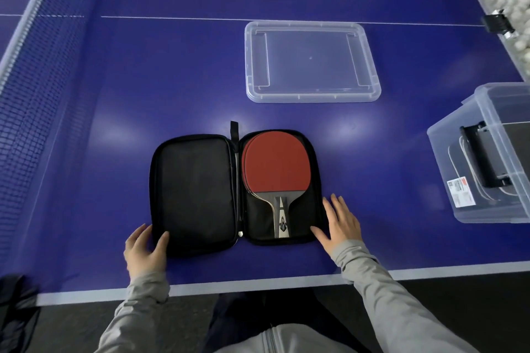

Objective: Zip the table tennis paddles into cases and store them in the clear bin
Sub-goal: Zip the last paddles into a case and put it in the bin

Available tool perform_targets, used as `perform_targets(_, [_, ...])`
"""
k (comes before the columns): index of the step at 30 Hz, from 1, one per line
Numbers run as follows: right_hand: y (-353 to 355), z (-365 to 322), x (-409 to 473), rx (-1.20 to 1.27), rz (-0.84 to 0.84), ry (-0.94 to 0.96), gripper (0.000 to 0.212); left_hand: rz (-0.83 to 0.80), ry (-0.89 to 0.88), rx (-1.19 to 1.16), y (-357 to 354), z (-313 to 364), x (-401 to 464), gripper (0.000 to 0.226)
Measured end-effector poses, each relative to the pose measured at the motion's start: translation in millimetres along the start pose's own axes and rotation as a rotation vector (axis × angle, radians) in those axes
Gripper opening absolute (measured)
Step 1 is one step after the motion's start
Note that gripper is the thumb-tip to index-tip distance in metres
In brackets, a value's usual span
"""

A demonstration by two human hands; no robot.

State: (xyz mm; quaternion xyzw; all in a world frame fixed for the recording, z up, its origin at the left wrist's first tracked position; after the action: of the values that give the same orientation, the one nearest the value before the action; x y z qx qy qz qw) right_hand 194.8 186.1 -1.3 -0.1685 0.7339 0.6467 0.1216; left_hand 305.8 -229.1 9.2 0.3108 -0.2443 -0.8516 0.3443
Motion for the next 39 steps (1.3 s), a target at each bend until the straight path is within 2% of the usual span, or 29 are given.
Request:
perform_targets(4, [2,-1,2,0.024,-0.017,-0.006,0.075,-0.032,0.126,-0.486,14,7,-14,0.038])
perform_targets(7, [10,-2,1,0.054,-0.028,-0.022,0.072,-0.111,0.122,-0.620,19,24,-32,0.040])
perform_targets(11, [49,-21,-1,0.239,0.115,0.005,0.065,-0.218,-0.050,-0.631,24,69,-64,0.041])
perform_targets(16, [118,-92,-15,0.525,0.370,0.237,0.051,-0.314,-0.318,-0.478,-5,124,-109,0.046])
perform_targets(18, [134,-120,-22,0.606,0.368,0.319,0.047,-0.349,-0.403,-0.404,-22,140,-126,0.048])
perform_targets(20, [142,-139,-27,0.664,0.336,0.379,0.054,-0.378,-0.493,-0.362,-37,153,-142,0.050])
perform_targets(24, [140,-134,-25,0.723,0.308,0.318,0.051,-0.447,-0.575,-0.301,-62,160,-159,0.050])
perform_targets(27, [134,-113,-15,0.710,0.301,0.213,0.046,-0.494,-0.497,-0.300,-73,152,-154,0.045])
perform_targets(31, [127,-75,-1,0.722,0.322,0.093,0.047,-0.358,-0.246,-0.333,-74,130,-114,0.021])
perform_targets(33, [116,-57,7,0.729,0.291,0.034,0.045,-0.305,-0.125,-0.293,-79,117,-89,0.017])
perform_targets(39, [64,-17,24,0.801,0.068,-0.199,0.040,-0.381,0.147,-0.195,-121,101,-38,0.045])
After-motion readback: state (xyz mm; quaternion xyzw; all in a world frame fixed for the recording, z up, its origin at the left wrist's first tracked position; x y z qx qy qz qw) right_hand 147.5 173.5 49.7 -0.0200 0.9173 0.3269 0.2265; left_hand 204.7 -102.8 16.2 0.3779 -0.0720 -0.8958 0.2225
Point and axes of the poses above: each hand's wrist, its own x-axis towards the middle knuckle, its own y-axis out of the back of the hand, z = x × y, the point moved 8 cm from there along x, towards the middle knuckle
